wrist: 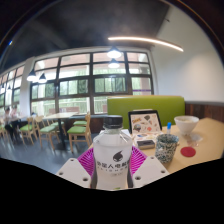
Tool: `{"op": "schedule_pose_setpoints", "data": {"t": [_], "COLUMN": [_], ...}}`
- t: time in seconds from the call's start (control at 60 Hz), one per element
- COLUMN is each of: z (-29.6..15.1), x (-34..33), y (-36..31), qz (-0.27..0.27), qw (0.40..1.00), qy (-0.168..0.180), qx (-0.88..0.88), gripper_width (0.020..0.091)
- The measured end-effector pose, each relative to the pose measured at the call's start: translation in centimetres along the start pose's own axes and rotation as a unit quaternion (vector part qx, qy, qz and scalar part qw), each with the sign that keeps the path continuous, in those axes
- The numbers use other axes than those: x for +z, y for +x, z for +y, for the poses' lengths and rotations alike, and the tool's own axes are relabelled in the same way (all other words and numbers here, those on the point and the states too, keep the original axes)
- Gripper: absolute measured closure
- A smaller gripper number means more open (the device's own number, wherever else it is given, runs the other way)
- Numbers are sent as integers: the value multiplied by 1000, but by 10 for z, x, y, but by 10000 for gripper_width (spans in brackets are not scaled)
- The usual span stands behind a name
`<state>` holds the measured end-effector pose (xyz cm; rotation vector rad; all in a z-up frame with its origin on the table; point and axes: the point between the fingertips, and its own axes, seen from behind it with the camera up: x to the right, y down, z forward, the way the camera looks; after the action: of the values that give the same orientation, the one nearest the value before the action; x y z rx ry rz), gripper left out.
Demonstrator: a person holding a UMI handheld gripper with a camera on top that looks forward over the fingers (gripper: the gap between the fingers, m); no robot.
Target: Pour water
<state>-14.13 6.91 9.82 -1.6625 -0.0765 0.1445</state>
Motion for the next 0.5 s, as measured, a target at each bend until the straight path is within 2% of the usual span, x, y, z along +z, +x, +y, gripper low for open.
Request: {"op": "schedule_pose_setpoints", "data": {"t": [0.133, 0.283, 0.4, 0.5], "z": [-18, -39, -56, -60], "x": [27, 63, 76, 83], "y": [-5, 35, 66, 86], "qz": [-38, -69, -80, -98], "qw": [982, 907, 800, 673], "qy": [-13, 6, 22, 20], "qx": [185, 415, 594, 733], "gripper_width": [696, 694, 696, 695]}}
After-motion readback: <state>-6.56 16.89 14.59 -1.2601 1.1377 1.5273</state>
